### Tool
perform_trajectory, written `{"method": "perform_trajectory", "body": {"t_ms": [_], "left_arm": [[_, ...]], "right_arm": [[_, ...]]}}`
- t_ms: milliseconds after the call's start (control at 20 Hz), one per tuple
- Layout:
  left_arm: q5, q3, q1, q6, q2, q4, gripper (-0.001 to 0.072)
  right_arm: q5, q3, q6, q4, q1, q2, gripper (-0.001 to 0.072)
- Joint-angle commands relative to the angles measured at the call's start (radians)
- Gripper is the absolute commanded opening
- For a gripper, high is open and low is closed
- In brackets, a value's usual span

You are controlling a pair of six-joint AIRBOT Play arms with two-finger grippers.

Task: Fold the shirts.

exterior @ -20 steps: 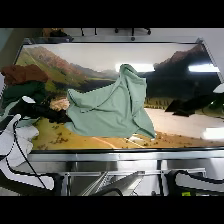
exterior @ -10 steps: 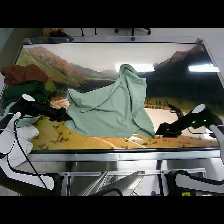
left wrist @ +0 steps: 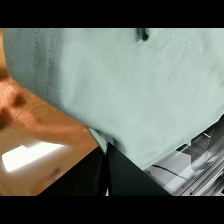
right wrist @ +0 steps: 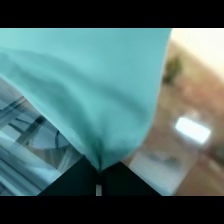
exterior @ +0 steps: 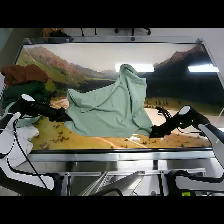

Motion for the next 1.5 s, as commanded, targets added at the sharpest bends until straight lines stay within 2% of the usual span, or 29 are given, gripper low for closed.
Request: {"method": "perform_trajectory", "body": {"t_ms": [0,250,450,550,700,900,1100,1200,1300,1450], "left_arm": [[-0.024,0.001,0.001,-0.014,0.070,-0.009,0.0012],[-0.127,0.167,0.001,-0.097,0.351,-0.038,0.0011],[-0.115,0.468,0.017,-0.139,0.583,-0.272,0.0012],[-0.068,0.651,0.065,-0.179,0.670,-0.287,0.0011],[-0.027,0.851,0.223,-0.219,0.775,-0.289,0.0012],[0.042,0.945,0.395,-0.234,0.866,-0.286,0.0012],[-0.033,0.924,0.404,-0.326,0.810,-0.207,0.0012],[-0.053,0.817,0.402,-0.332,0.769,-0.221,0.0012],[-0.060,0.655,0.328,-0.298,0.718,-0.217,0.0012],[-0.035,0.409,0.153,-0.153,0.604,-0.203,0.0012]], "right_arm": [[-0.045,0.100,-0.023,0.045,0.005,0.040,0.0024],[0.005,0.493,-0.031,0.144,-0.004,0.204,0.0023],[-0.006,0.926,-0.031,0.229,-0.010,0.285,0.0023],[-0.043,1.113,-0.031,0.224,-0.010,0.314,0.0024],[-0.138,1.294,-0.031,0.226,-0.010,0.361,0.0023],[-0.236,1.326,-0.040,0.213,-0.010,0.432,0.0024],[-0.235,1.317,-0.049,0.193,-0.010,0.399,0.0024],[-0.212,1.275,-0.046,0.192,-0.010,0.349,0.0025],[-0.179,1.195,0.003,0.160,-0.010,0.285,0.0025],[-0.183,1.026,0.089,0.060,-0.010,0.158,0.0025]]}}
